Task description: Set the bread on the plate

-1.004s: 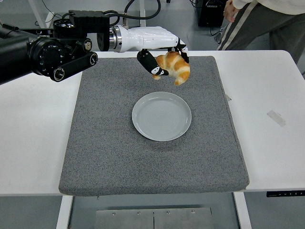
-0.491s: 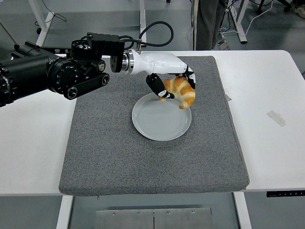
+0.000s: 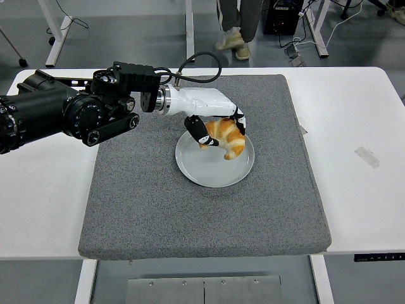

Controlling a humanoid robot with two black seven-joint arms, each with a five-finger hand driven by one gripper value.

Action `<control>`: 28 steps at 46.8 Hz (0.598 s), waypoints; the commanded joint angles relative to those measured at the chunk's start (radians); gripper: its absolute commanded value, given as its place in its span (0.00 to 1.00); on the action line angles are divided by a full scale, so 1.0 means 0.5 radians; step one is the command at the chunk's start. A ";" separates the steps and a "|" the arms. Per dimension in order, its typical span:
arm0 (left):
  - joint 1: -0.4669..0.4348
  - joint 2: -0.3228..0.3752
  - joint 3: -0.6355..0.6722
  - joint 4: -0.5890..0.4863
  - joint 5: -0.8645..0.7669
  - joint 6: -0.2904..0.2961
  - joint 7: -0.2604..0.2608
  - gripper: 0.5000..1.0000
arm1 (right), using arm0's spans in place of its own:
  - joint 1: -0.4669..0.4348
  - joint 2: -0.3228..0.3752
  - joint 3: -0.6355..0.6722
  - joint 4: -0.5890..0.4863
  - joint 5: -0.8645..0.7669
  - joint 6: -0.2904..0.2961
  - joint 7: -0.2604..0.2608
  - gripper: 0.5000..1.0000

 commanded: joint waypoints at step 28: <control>0.069 0.007 0.137 0.113 0.000 0.003 0.000 0.33 | 0.000 0.000 0.000 0.000 0.000 0.000 0.000 1.00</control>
